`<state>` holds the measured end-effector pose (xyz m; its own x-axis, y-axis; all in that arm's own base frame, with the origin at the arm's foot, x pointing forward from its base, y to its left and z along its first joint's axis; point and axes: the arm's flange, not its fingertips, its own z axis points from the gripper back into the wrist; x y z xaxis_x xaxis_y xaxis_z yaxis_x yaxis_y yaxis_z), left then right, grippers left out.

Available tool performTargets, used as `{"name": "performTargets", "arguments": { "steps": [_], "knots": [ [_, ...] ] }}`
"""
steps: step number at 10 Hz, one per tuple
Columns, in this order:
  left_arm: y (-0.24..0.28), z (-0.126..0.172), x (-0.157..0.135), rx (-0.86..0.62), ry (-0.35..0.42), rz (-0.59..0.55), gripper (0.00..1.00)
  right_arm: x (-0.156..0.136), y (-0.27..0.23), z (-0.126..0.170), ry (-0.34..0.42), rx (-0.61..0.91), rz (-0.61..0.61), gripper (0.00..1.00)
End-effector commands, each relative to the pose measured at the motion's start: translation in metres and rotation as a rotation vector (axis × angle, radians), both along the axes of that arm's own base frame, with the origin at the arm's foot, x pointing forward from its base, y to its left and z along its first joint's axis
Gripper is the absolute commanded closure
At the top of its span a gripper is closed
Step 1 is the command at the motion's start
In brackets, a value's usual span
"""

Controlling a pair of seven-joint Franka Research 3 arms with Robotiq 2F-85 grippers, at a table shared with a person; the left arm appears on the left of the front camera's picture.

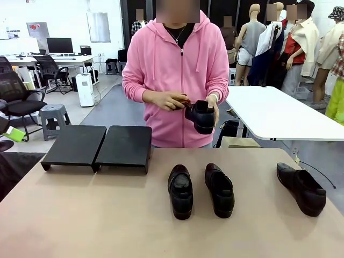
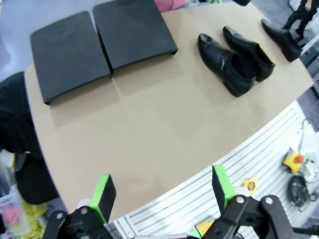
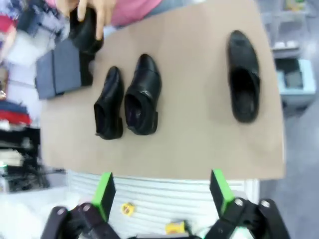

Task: Organize the shoes by placing them on the stand.
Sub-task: Pick up one Shoe and place it in the middle of the table.

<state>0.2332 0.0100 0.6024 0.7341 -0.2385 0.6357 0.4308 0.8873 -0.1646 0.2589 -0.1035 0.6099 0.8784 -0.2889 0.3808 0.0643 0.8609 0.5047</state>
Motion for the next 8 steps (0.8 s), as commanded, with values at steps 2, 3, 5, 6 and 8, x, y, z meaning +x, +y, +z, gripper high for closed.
{"name": "performTargets", "arguments": {
  "steps": [2, 3, 5, 6, 8],
  "knots": [
    [0.0, -0.001, -0.001, -0.006, -0.001, -0.017, 0.0, -0.001, -0.007, -0.023, 0.008, 0.042, -0.025, 0.0],
    [0.0, -0.001, -0.001, -0.006, -0.001, -0.017, 0.0, 0.006, 0.007, -0.021, 0.013, 0.016, 0.005, 0.0],
    [0.0, -0.001, -0.001, -0.006, -0.001, -0.017, 0.0, 0.03, 0.065, -0.025, 0.088, -0.098, 0.113, 0.0],
    [0.0, -0.001, -0.001, -0.006, -0.001, -0.017, 0.0, 0.048, 0.111, -0.035, 0.131, -0.158, 0.217, 0.0],
    [0.0, -0.001, -0.001, -0.006, -0.001, -0.017, 0.0, 0.074, 0.173, -0.057, 0.223, -0.322, 0.378, 0.0]
  ]
}}
